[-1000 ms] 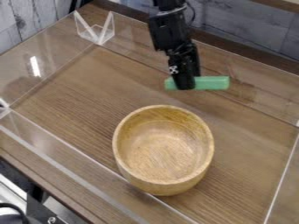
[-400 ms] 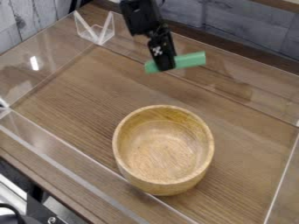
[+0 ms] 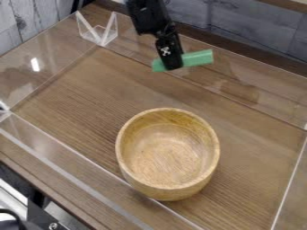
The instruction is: Move green object from inside the wooden bowl to the table next to it
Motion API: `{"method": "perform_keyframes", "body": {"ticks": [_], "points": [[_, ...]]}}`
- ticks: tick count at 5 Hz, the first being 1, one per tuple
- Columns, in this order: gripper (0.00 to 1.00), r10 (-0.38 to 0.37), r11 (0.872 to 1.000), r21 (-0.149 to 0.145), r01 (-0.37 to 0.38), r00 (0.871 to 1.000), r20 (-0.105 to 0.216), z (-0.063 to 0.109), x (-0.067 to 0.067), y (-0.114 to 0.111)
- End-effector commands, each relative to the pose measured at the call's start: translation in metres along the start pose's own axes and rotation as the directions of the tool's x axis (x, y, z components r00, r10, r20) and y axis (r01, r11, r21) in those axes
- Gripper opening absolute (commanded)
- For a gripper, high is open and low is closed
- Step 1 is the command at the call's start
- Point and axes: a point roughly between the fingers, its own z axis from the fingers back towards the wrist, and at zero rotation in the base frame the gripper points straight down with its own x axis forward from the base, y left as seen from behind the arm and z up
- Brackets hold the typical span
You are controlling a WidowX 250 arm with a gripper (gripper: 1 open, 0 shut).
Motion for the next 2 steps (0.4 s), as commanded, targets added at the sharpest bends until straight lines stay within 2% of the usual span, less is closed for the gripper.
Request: {"method": "perform_keyframes", "body": {"ticks": [1, 2], "points": [[0.0, -0.018, 0.999, -0.044, 0.018, 1.0, -0.001, 0.004, -0.008, -0.002], [0.0, -0.071, 0.997, -0.028, 0.072, 0.997, 0.015, -0.006, -0.004, -0.014]]}}
